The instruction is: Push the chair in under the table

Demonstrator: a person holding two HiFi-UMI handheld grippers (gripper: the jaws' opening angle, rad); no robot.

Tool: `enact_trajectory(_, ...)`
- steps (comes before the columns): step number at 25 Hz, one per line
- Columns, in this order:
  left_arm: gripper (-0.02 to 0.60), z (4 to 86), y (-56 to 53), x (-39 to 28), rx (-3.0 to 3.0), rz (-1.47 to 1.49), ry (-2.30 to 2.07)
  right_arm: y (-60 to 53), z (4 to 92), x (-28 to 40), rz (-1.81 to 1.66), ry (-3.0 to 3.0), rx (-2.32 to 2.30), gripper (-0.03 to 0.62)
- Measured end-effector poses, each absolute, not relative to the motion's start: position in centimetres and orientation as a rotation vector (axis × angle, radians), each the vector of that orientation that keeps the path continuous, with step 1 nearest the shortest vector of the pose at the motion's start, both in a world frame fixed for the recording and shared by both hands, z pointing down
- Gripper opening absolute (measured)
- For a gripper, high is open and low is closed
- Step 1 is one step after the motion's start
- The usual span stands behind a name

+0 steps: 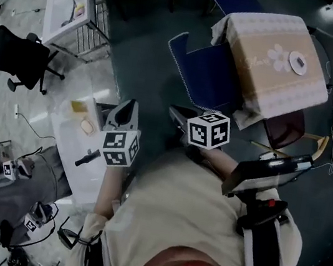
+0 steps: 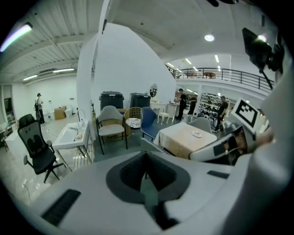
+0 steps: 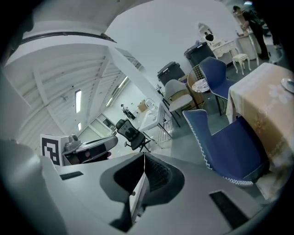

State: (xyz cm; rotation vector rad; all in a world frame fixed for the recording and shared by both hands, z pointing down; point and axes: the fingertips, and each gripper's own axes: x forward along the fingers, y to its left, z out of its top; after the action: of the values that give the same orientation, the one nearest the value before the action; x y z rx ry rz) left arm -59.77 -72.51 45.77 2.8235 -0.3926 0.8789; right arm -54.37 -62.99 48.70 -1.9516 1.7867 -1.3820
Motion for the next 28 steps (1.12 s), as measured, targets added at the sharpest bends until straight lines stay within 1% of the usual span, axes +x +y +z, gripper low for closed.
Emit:
enact_trajectory(5, 0.008, 45.0, -74.9, -55.0, 2.897, 0.948, -0.367, -65.0, 48.3, -50.2, -1.322, 1.762, -1.919, 0.012)
enact_trajectory(10, 0.008, 44.0, -75.0, -50.1, 2.942, 0.977, -0.303, -65.5, 47.7, -46.1, -1.290, 1.709, -1.915, 0.012)
enact_trajectory(17, 0.008, 44.3, -75.7, -45.3, 3.005, 1.005, -0.174, -65.4, 47.6, -41.4, -1.229, 1.593, -1.969, 0.012)
enact_trajectory(22, 0.008, 43.8, -79.1, -44.7, 2.992, 1.022, -0.187, -67.7, 47.0, -40.6, -1.228, 1.574, -1.987, 0.012)
enact_trajectory(28, 0.008, 44.9, -83.0, -41.9, 3.004, 0.976, -0.062, -70.1, 47.7, -38.7, -1.213, 1.453, -2.089, 0.012)
